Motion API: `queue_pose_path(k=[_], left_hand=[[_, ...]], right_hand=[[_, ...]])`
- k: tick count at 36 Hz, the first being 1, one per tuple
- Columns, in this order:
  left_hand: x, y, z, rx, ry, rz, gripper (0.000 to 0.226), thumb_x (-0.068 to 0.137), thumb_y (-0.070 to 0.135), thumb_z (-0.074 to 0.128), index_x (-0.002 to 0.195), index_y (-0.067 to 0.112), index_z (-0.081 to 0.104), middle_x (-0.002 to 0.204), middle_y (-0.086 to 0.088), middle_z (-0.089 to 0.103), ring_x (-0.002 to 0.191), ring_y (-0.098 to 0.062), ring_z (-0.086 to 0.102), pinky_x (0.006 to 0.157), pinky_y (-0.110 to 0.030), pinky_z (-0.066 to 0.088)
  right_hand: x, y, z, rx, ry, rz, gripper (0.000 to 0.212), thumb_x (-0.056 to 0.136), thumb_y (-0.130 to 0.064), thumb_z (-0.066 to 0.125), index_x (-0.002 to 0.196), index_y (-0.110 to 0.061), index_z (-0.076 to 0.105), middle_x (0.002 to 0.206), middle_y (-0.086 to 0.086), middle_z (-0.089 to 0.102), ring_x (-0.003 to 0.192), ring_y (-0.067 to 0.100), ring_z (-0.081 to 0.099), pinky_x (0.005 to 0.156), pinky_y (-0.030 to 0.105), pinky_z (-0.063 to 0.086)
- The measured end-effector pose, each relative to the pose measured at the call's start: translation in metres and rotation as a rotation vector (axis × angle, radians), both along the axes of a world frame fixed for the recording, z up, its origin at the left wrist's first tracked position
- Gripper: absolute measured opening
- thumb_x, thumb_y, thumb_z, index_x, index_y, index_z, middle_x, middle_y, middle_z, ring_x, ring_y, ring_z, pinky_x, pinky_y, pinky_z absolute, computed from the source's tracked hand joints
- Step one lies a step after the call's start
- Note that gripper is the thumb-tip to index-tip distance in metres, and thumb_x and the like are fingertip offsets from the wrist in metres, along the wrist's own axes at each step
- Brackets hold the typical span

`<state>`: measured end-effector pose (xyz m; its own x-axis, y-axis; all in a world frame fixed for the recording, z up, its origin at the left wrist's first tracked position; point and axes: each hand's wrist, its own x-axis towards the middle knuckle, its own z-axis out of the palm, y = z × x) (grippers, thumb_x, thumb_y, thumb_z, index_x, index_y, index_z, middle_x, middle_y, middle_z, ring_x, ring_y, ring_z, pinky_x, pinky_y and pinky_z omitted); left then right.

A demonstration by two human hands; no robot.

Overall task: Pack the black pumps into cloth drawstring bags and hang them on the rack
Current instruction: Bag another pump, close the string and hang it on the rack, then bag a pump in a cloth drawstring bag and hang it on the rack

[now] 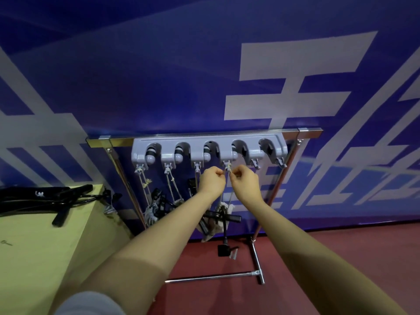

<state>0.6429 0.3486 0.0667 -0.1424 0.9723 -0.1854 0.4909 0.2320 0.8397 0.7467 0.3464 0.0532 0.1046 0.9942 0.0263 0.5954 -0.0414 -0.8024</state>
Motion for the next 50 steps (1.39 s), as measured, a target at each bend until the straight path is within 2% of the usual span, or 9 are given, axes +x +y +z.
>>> queue_pose_path(k=[3, 7, 13, 28, 32, 37, 42, 46, 50], left_hand=[[-0.004, -0.006, 0.003, 0.000, -0.053, 0.015, 0.017, 0.091, 0.009, 0.051, 0.104, 0.009, 0.062, 0.102, -0.010, 0.066, 0.098, -0.028, 0.063, 0.090, -0.039, 0.052], [-0.016, -0.018, 0.009, 0.022, -0.089, 0.045, 0.013, 0.092, 0.008, 0.048, 0.094, 0.016, 0.059, 0.099, -0.008, 0.065, 0.094, -0.029, 0.065, 0.086, -0.043, 0.054], [-0.051, -0.040, 0.019, 0.083, -0.105, 0.082, 0.013, 0.093, 0.007, 0.047, 0.093, 0.014, 0.058, 0.084, -0.007, 0.064, 0.075, -0.025, 0.063, 0.074, -0.037, 0.052], [-0.237, -0.119, 0.009, 0.073, -0.122, 0.367, 0.019, 0.095, 0.006, 0.045, 0.081, 0.013, 0.054, 0.074, -0.007, 0.059, 0.055, -0.011, 0.052, 0.045, -0.015, 0.040], [-0.293, -0.145, 0.002, 0.050, -0.140, 0.454, 0.021, 0.092, 0.002, 0.045, 0.079, 0.015, 0.055, 0.084, -0.016, 0.062, 0.062, -0.020, 0.057, 0.062, -0.029, 0.049], [-0.366, -0.179, -0.012, -0.003, -0.106, 0.552, 0.018, 0.090, 0.008, 0.048, 0.101, 0.006, 0.063, 0.106, -0.020, 0.067, 0.099, -0.035, 0.064, 0.093, -0.043, 0.051], [-0.433, -0.217, -0.035, -0.053, -0.112, 0.614, 0.021, 0.090, 0.006, 0.045, 0.102, 0.006, 0.062, 0.108, -0.018, 0.067, 0.102, -0.036, 0.062, 0.093, -0.040, 0.050], [-0.483, -0.243, -0.056, -0.111, -0.136, 0.663, 0.021, 0.090, 0.000, 0.042, 0.099, 0.003, 0.062, 0.101, -0.016, 0.066, 0.096, -0.032, 0.059, 0.092, -0.037, 0.048], [-0.523, -0.264, -0.075, -0.167, -0.066, 0.650, 0.017, 0.088, -0.005, 0.047, 0.093, 0.004, 0.060, 0.088, -0.006, 0.059, 0.090, -0.024, 0.053, 0.078, -0.027, 0.043]], right_hand=[[-0.005, -0.009, 0.001, 0.033, -0.020, -0.072, 0.010, 0.095, -0.021, 0.051, 0.095, -0.011, 0.053, 0.097, 0.003, 0.055, 0.082, 0.021, 0.054, 0.065, 0.037, 0.045], [-0.012, -0.022, 0.003, 0.044, 0.030, -0.038, 0.012, 0.095, -0.022, 0.051, 0.085, -0.016, 0.047, 0.087, 0.003, 0.056, 0.074, 0.021, 0.053, 0.063, 0.038, 0.043], [-0.038, -0.038, 0.012, 0.031, 0.046, 0.088, 0.010, 0.095, -0.020, 0.049, 0.085, -0.018, 0.052, 0.073, -0.004, 0.055, 0.074, 0.025, 0.056, 0.068, 0.046, 0.049], [-0.202, -0.079, 0.024, -0.024, 0.035, 0.469, 0.009, 0.097, -0.015, 0.048, 0.091, -0.013, 0.054, 0.069, -0.002, 0.054, 0.071, 0.021, 0.054, 0.068, 0.039, 0.046], [-0.264, -0.092, 0.018, -0.059, 0.061, 0.518, 0.011, 0.095, -0.013, 0.049, 0.092, -0.008, 0.058, 0.071, 0.004, 0.060, 0.073, 0.024, 0.059, 0.072, 0.040, 0.049], [-0.340, -0.111, 0.002, -0.096, 0.080, 0.581, 0.014, 0.093, -0.009, 0.049, 0.083, -0.014, 0.056, 0.066, -0.004, 0.055, 0.063, 0.013, 0.053, 0.062, 0.030, 0.044], [-0.417, -0.132, -0.030, -0.167, 0.068, 0.627, 0.013, 0.093, -0.011, 0.050, 0.084, -0.013, 0.059, 0.069, 0.000, 0.059, 0.073, 0.023, 0.060, 0.070, 0.041, 0.054], [-0.474, -0.152, -0.053, -0.215, 0.062, 0.702, 0.012, 0.094, -0.009, 0.048, 0.090, -0.010, 0.059, 0.078, 0.003, 0.060, 0.072, 0.020, 0.058, 0.063, 0.027, 0.050], [-0.515, -0.167, -0.071, -0.254, 0.047, 0.763, 0.018, 0.091, -0.004, 0.045, 0.090, -0.011, 0.061, 0.074, -0.004, 0.057, 0.075, 0.020, 0.058, 0.068, 0.033, 0.050]])
